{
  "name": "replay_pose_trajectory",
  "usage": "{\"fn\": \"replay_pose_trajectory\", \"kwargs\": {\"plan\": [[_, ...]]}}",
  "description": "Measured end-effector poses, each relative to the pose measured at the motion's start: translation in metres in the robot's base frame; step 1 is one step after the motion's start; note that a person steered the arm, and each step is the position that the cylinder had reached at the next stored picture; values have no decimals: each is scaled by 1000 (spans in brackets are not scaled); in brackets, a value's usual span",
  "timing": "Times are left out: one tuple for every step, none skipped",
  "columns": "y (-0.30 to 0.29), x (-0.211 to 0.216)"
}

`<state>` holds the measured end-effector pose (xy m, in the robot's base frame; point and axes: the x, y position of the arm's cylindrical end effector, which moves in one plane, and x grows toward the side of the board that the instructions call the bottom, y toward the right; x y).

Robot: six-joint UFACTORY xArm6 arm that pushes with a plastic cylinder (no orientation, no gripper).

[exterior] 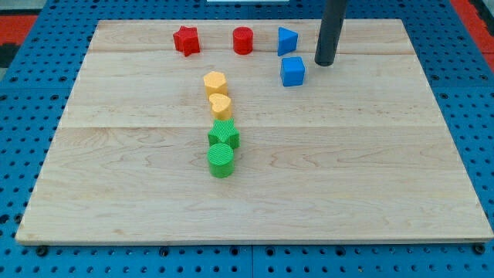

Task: Move the blue cube to the right side of the green circle

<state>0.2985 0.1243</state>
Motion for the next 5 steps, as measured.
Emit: {"fn": "replay_pose_trajectory", "kwargs": {"plan": [[-67, 7], [-94, 20], [-98, 73], [-98, 123], [-64, 115]]}}
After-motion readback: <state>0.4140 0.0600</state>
